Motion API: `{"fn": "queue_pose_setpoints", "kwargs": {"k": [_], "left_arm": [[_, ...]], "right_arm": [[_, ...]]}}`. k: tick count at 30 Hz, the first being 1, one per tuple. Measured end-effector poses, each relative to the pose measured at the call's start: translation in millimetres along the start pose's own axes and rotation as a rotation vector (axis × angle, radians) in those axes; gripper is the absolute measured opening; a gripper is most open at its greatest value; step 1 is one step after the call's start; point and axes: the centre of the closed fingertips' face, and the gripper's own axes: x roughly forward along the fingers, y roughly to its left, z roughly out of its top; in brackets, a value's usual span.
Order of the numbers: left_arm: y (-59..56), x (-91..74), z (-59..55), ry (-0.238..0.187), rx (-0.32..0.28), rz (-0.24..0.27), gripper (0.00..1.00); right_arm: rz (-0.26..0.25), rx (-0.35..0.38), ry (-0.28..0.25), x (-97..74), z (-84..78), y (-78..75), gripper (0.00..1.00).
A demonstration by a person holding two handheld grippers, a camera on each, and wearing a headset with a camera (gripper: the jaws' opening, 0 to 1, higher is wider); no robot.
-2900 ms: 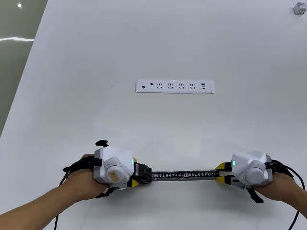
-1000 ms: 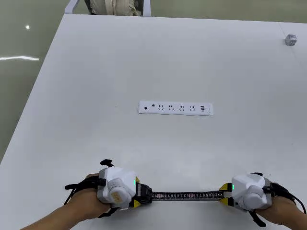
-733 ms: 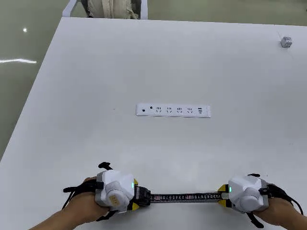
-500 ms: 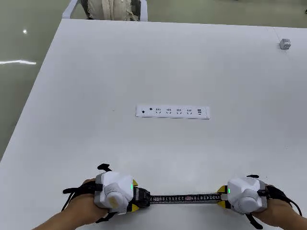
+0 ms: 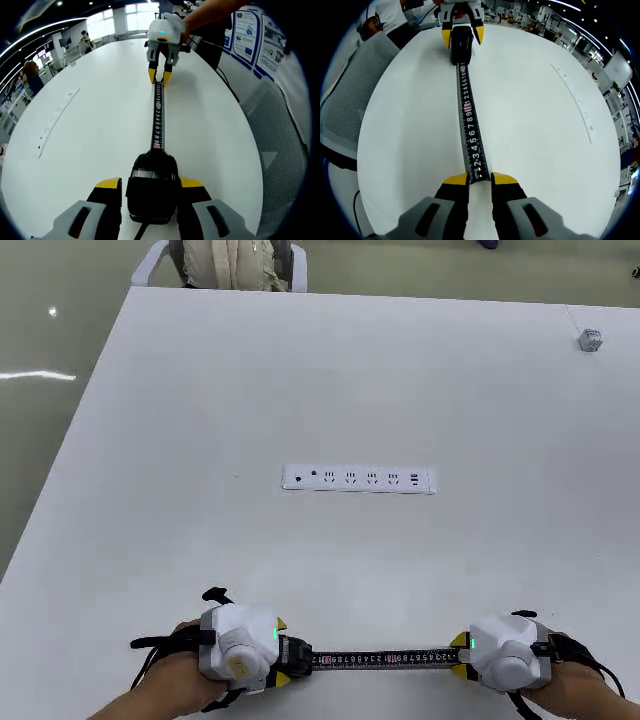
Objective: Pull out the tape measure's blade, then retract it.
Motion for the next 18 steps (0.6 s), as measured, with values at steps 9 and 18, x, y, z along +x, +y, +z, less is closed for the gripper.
{"fn": "queue_pose_setpoints", "kwargs": {"k": [9, 18], "left_arm": [[3.3, -3.6, -3.6, 0.0, -0.034, 0.034, 0.51], [7.0, -10.6, -12.2, -0.013, -0.099, 0.084, 0.57]], "right_arm": [[-0.024, 0.024, -0.007, -0.6, 1.4, -3.1, 0.21], [-0.052, 0.075, -0.024, -1.4, 2.0, -3.9, 0.26]]}}
